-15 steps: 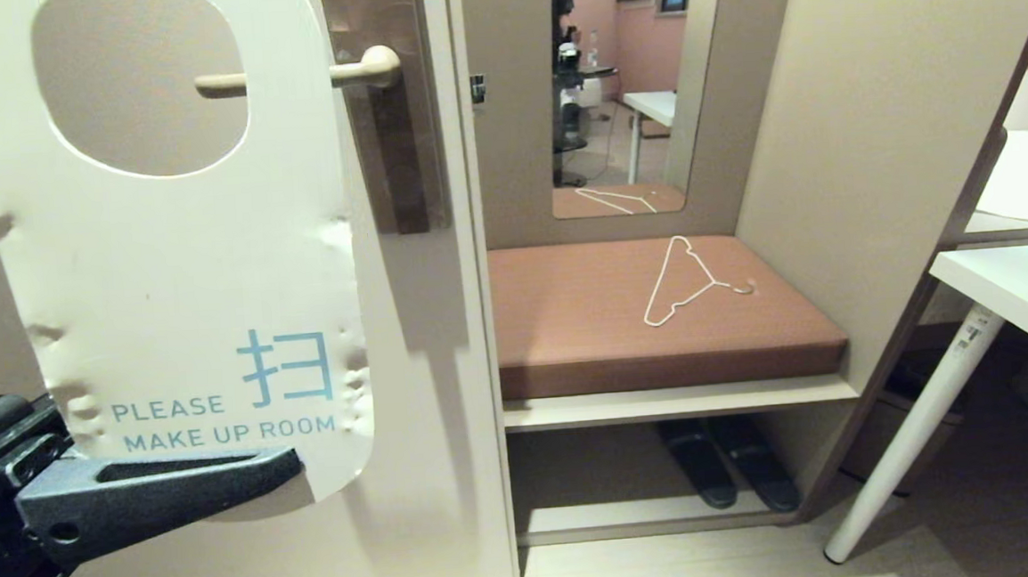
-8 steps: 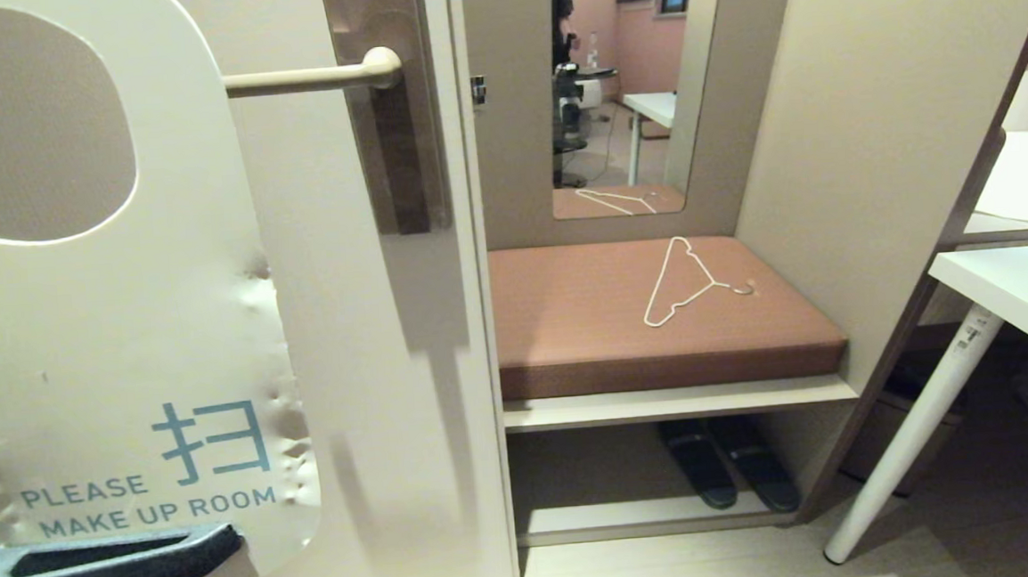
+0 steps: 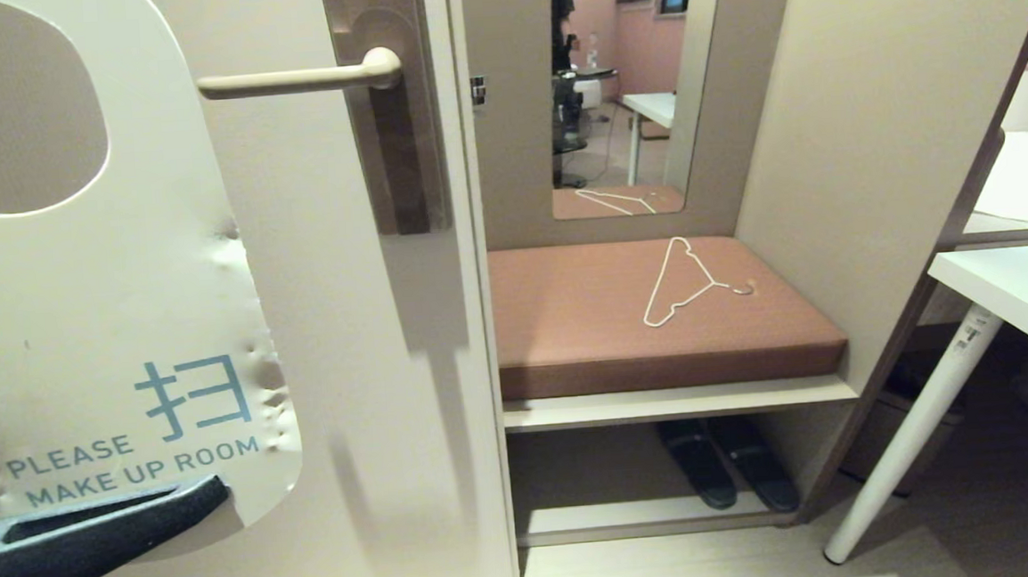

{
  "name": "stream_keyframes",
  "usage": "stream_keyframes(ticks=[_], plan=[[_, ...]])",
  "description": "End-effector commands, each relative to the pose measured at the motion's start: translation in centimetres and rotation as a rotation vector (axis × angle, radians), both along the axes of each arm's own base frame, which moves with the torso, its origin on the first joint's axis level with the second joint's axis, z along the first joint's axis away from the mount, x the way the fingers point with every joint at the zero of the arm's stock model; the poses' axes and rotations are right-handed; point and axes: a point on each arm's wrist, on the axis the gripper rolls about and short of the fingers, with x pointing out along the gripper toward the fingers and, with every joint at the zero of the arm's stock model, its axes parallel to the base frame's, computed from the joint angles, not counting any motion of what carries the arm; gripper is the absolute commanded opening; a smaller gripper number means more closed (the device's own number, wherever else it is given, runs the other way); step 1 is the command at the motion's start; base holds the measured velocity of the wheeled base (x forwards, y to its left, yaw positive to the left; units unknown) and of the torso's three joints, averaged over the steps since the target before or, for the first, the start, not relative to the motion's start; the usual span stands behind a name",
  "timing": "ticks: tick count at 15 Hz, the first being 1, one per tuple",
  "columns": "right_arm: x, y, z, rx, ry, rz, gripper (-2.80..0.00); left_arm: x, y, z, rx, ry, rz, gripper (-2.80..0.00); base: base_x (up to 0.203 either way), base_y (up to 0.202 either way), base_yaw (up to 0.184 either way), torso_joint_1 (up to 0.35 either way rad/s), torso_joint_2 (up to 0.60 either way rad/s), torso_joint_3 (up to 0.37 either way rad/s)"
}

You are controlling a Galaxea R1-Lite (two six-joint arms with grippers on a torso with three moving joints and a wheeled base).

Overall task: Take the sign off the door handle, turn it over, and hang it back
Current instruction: Hang the sign back with the other side facing out

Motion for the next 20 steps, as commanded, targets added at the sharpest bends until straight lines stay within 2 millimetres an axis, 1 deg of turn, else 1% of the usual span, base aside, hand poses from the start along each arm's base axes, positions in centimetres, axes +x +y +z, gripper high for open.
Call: stream_keyframes(ticks=[1,4,6,12,15,17,20], plan=[[-0.1,-0.1,-0.7,-0.006,-0.017,-0.030,-2.80,-0.1,0.0,0.0,-0.002,-0.002,-0.003,-2.80,0.000,0.000,0.000,0.000,0.00,0.000],[-0.1,0.0,-0.8,-0.037,-0.023,-0.010,-2.80,-0.1,0.1,-0.1,-0.002,-0.002,0.009,-2.80,0.000,0.000,0.000,0.000,0.00,0.000],[-0.1,0.0,-0.8,-0.040,-0.022,-0.009,-2.80,0.1,0.5,0.0,-0.001,-0.004,0.050,-2.80,0.000,0.000,0.000,0.000,0.00,0.000],[-0.1,0.0,-0.8,-0.036,-0.023,-0.008,-2.80,1.0,2.7,0.3,-0.003,-0.018,0.284,-2.80,0.000,0.000,0.000,0.000,0.00,0.000],[-0.1,0.0,-0.8,-0.036,-0.023,-0.008,-2.80,1.2,3.6,1.0,-0.007,-0.043,0.382,-2.80,0.000,0.000,0.000,0.000,0.00,0.000],[-0.1,0.0,-0.8,-0.036,-0.023,-0.008,-2.80,1.8,3.8,1.5,-0.002,-0.064,0.473,-2.80,0.000,0.000,0.000,0.000,0.00,0.000],[-0.1,0.0,-0.8,-0.036,-0.022,-0.008,-2.80,3.2,4.1,1.3,0.063,-0.107,0.632,-2.80,0.000,0.000,0.000,0.000,0.00,0.000]])
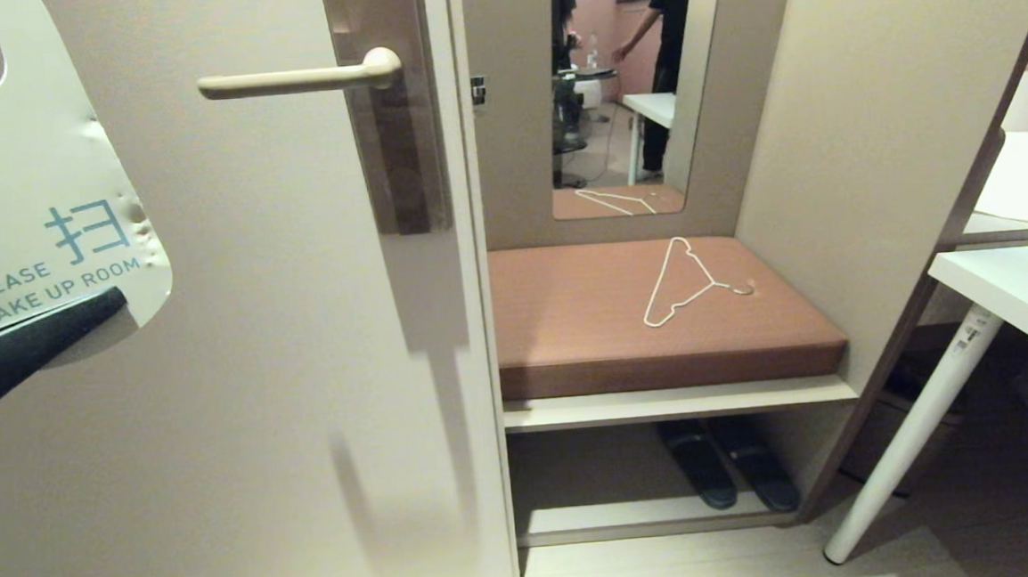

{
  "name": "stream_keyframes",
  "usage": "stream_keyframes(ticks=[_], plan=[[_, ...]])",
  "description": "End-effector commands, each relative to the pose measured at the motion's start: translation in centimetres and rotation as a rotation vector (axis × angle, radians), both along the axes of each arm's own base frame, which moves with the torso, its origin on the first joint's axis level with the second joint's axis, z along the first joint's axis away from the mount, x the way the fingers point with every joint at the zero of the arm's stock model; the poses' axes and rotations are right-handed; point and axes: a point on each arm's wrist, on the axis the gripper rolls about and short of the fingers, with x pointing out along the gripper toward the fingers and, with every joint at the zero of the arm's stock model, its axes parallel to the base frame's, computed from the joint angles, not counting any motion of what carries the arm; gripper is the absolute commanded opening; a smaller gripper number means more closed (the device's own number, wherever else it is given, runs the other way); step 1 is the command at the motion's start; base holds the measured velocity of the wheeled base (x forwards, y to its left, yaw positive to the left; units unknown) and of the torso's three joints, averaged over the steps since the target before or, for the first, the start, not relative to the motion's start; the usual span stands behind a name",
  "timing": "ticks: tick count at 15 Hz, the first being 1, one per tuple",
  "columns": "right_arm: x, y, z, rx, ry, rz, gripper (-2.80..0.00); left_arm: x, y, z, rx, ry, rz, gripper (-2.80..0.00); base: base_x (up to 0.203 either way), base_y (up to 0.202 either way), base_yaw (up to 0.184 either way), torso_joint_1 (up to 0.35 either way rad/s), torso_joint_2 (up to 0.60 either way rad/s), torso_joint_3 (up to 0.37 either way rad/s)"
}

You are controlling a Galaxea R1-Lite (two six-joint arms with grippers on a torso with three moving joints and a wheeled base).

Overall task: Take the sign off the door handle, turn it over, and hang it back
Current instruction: Hang the sign back with the other side facing out

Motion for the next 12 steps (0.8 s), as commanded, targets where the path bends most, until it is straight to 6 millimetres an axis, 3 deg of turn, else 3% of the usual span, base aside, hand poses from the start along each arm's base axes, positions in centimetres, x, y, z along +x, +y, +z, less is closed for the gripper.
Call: stream_keyframes(ticks=[1,12], plan=[[0.0,0.0,0.0,0.000,0.002,0.000,-2.80,1.2,0.1,-0.2,0.033,0.018,0.054,-2.80,0.000,0.000,0.000,0.000,0.00,0.000],[0.0,0.0,0.0,0.000,0.003,0.000,-2.80,9.5,0.2,1.1,0.197,0.111,0.372,-2.80,0.000,0.000,0.000,0.000,0.00,0.000]])
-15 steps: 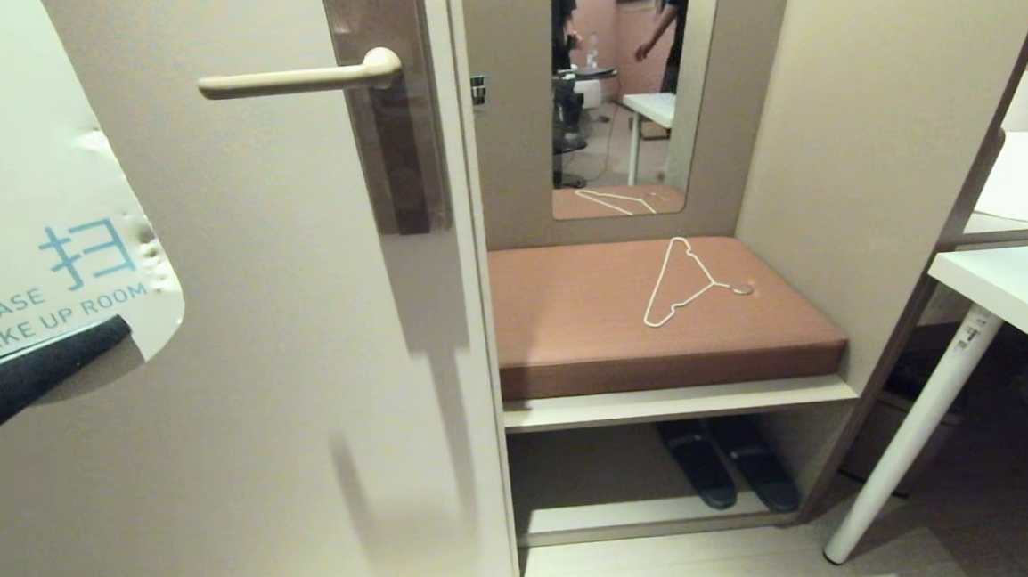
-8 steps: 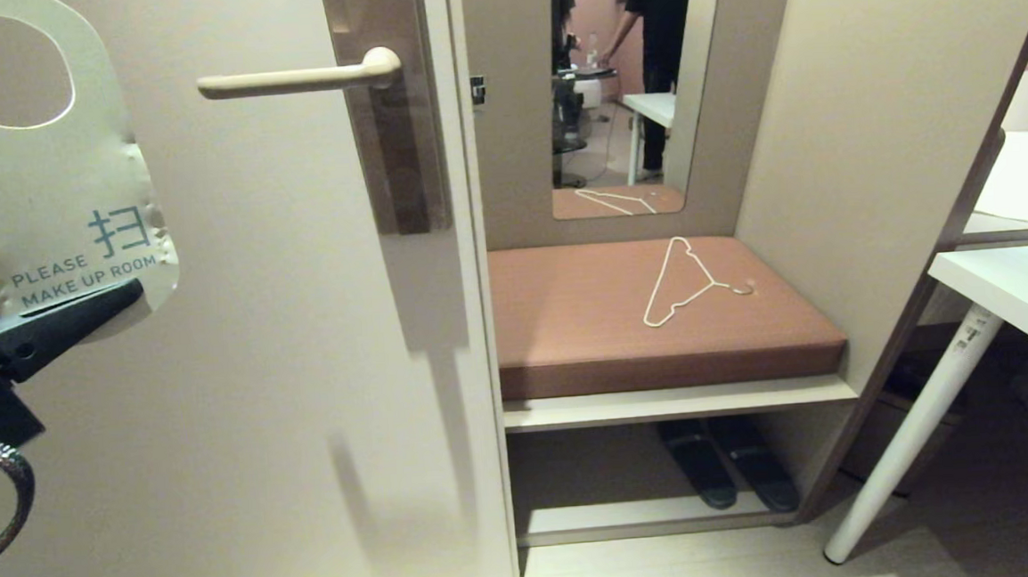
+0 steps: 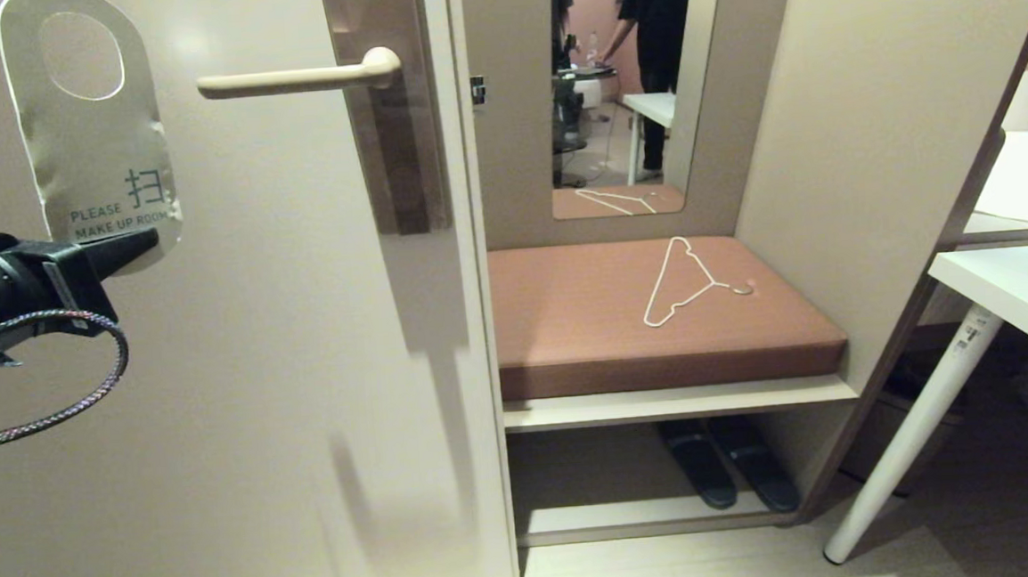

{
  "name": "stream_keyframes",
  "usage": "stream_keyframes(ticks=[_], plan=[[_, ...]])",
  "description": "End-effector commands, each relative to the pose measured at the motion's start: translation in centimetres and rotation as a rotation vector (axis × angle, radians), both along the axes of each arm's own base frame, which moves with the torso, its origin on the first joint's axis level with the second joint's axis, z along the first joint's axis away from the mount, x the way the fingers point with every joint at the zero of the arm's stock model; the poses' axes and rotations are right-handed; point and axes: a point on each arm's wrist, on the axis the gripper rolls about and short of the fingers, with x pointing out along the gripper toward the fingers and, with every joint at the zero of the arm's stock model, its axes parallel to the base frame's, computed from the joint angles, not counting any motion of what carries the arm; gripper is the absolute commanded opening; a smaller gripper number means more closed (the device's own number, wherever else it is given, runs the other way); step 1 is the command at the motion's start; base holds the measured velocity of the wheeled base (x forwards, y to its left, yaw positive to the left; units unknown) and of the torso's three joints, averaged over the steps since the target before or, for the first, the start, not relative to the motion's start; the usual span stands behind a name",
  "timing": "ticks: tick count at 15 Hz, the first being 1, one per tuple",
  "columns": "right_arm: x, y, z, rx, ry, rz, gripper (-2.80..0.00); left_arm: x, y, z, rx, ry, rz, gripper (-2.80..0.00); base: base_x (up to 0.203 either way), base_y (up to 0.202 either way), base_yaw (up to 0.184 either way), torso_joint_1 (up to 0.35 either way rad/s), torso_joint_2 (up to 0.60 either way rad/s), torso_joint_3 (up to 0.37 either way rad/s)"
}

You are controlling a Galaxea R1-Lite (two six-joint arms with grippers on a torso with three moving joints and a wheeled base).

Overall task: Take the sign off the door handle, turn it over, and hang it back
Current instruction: Hang the sign back with the other side facing out

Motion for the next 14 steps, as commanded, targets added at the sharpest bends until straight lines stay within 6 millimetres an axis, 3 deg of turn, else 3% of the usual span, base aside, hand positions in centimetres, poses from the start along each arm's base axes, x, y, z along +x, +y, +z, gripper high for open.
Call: stream_keyframes(ticks=[1,14], plan=[[0.0,0.0,0.0,-0.001,0.002,0.000,-2.80,1.6,-0.4,-0.5,0.007,0.034,0.011,-2.80,0.000,0.000,0.000,0.000,0.00,0.000],[0.0,0.0,0.0,-0.001,0.002,0.000,-2.80,4.2,-3.0,-1.6,0.029,0.083,0.058,-2.80,0.000,0.000,0.000,0.000,0.00,0.000]])
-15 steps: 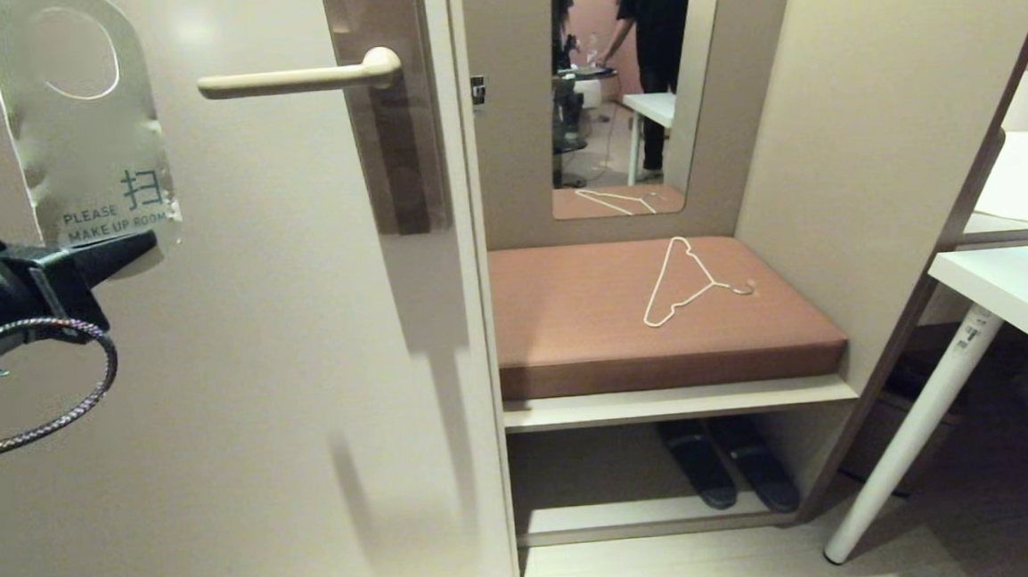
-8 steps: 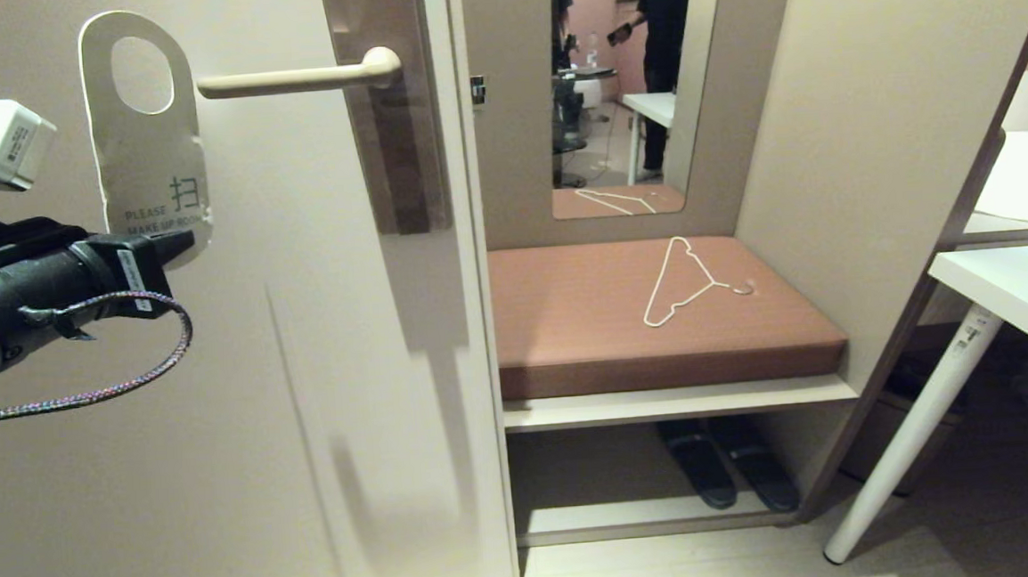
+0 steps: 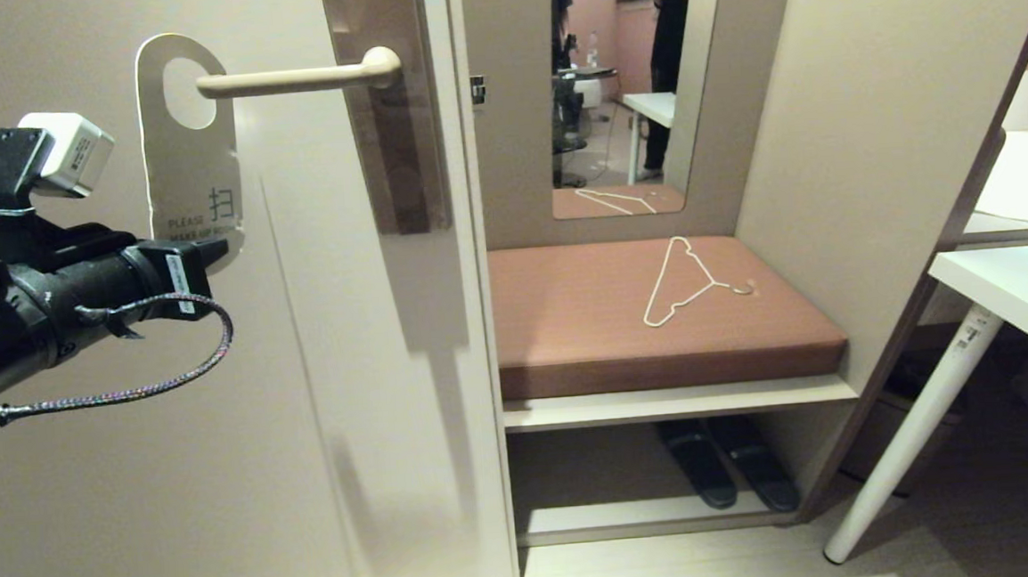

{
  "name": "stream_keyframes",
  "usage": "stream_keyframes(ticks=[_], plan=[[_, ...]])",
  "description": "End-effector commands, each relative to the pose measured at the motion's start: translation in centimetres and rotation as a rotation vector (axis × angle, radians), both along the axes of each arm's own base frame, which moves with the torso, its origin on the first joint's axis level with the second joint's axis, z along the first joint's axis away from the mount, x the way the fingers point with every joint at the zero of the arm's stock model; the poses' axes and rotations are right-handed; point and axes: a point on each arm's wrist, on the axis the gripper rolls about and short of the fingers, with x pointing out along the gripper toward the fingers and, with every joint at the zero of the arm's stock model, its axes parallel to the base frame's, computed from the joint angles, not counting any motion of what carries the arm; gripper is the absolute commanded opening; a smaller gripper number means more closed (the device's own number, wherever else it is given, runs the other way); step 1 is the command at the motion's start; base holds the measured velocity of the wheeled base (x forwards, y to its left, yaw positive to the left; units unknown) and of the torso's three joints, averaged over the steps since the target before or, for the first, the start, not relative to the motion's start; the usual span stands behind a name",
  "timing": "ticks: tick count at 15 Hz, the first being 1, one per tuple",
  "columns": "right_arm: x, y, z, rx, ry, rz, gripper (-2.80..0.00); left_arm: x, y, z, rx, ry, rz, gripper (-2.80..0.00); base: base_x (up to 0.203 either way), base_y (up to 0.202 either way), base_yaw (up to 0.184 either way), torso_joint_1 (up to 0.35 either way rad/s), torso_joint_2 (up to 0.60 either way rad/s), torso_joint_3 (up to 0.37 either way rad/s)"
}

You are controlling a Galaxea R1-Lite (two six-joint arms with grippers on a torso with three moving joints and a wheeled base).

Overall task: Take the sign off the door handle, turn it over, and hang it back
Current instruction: Hang the sign back with the other side facing out

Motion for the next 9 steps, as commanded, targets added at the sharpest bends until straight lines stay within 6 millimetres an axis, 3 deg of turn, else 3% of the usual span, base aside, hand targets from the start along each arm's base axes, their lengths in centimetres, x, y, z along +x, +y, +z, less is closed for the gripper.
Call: stream_keyframes(ticks=[1,9], plan=[[0.0,0.0,0.0,0.000,0.001,0.000,-2.80,0.5,-0.3,-0.1,0.000,0.004,-0.010,-2.80,0.000,0.000,0.000,0.000,0.00,0.000],[0.0,0.0,0.0,0.000,0.001,0.000,-2.80,1.7,-2.8,0.0,0.002,0.005,-0.037,-2.80,0.000,0.000,0.000,0.000,0.00,0.000]])
